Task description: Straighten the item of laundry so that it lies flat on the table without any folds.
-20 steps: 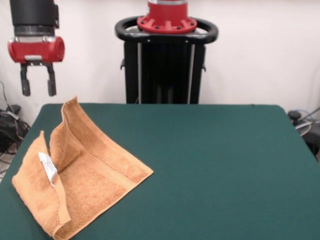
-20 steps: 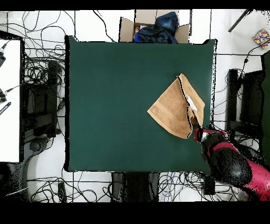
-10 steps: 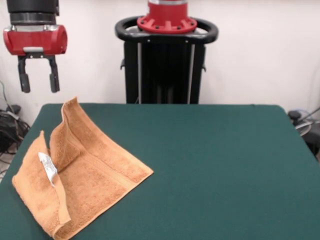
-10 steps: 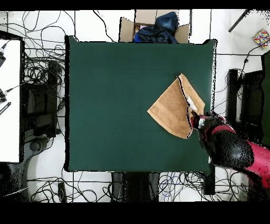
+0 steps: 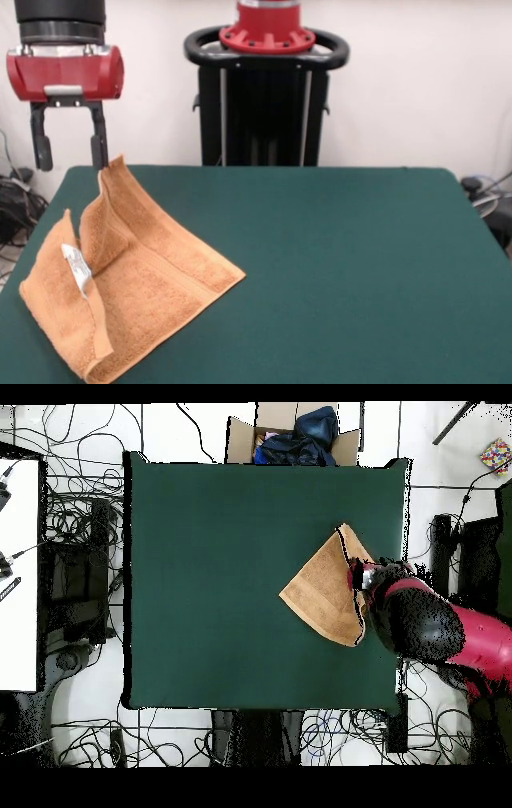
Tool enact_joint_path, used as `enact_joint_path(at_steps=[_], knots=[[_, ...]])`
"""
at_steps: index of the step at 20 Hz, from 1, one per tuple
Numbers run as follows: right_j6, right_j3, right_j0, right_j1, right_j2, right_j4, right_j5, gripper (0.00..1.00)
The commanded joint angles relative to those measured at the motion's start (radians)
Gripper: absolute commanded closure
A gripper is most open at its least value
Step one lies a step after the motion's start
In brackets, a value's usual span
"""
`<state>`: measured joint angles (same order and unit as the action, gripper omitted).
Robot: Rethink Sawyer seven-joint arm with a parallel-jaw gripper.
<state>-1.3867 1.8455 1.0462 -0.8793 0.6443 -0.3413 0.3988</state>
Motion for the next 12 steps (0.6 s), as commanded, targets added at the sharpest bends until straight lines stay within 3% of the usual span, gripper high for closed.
enact_joint_path(at_steps=[1,6,12], knots=[[-0.069,-0.118,-0.073,0.127,-0.032,0.016,0.083,0.00],[-0.065,-0.172,-0.108,0.218,-0.068,-0.016,0.064,0.00],[-0.088,-0.140,-0.118,0.275,-0.108,-0.007,0.098,0.00]])
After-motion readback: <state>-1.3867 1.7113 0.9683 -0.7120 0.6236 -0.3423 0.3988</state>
